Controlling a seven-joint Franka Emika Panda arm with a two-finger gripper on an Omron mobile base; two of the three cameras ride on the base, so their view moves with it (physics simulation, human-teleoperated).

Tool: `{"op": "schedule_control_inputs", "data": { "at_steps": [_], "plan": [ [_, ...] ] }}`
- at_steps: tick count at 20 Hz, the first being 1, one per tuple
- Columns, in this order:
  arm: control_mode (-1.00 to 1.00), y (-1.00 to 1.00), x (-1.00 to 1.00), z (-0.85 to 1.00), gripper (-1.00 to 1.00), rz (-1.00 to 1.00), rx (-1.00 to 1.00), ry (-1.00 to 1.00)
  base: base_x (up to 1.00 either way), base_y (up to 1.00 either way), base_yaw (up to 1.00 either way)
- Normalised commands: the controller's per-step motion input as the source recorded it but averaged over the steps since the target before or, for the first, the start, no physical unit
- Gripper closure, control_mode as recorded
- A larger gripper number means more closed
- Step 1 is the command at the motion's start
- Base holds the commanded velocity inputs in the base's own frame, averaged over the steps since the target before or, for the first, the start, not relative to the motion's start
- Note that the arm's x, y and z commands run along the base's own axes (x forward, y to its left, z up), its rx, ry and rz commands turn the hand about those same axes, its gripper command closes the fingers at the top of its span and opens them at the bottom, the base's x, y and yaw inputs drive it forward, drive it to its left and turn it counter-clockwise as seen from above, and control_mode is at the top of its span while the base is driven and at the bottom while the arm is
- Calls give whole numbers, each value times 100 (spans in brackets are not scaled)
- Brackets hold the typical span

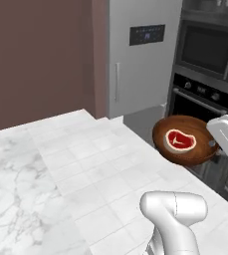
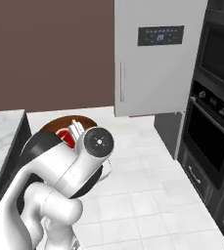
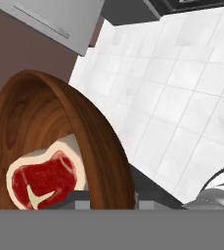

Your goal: Place one of the steaks on the plate and the other in the bowl. Then place the bowl in the fridge.

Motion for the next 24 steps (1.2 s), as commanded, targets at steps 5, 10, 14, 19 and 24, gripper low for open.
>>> {"op": "schedule_control_inputs", "data": {
  "at_steps": [5, 10, 14, 19, 24],
  "plan": [
    [100, 0, 0, 0, 100, 0, 0, 0, 81, 95, 43],
    [100, 0, 0, 0, 100, 0, 0, 0, 100, 70, 26],
    [100, 0, 0, 0, 100, 0, 0, 0, 100, 64, 17],
    [100, 0, 0, 0, 100, 0, 0, 0, 100, 43, 6],
    [100, 0, 0, 0, 100, 0, 0, 0, 100, 13, 1]
  ]
}}
